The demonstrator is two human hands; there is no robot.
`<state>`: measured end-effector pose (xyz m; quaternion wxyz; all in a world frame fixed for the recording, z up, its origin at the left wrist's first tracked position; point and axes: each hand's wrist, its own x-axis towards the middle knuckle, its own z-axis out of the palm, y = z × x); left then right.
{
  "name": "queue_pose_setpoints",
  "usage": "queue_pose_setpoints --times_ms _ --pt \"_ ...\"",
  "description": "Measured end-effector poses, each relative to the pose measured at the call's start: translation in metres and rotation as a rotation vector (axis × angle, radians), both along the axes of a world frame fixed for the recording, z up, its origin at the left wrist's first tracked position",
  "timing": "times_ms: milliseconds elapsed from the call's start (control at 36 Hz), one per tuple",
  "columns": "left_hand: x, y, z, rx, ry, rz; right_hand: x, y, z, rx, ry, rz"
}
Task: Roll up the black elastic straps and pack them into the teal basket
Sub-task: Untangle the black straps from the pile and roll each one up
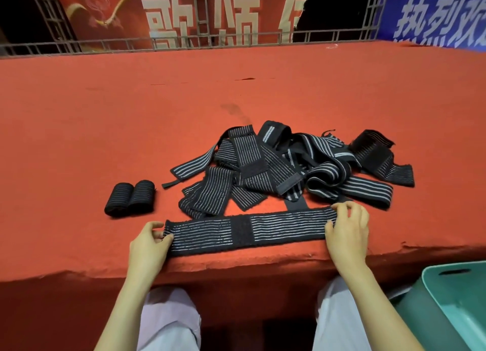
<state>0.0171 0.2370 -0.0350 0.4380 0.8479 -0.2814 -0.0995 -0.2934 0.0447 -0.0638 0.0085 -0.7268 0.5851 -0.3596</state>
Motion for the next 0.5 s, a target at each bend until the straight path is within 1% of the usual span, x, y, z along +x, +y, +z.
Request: queue_pose_setpoints --times_ms 83,167,278,361,417,500 --pt "0.001 0.000 0.000 0.004 0.007 0.004 0.012 0.001 -0.003 -0.062 0.016 0.074" --pt "0.001 0.001 0.001 0.008 0.010 0.001 0.035 0.014 0.000 -0.080 0.014 0.255" --pt "0.000 0.002 0.003 0.008 0.013 -0.003 0.079 0.048 0.013 0.052 0.000 0.624" --pt "0.000 0.003 0.004 0.001 0.050 -0.006 0.113 0.070 0.021 0.158 0.055 0.884" --pt "0.001 0.004 0.005 -0.007 0.085 -0.009 0.134 0.080 0.024 0.175 0.119 0.987" --pt "0.002 0.006 0.005 -0.026 0.127 -0.011 0.159 0.085 0.023 0.184 0.176 1.049"
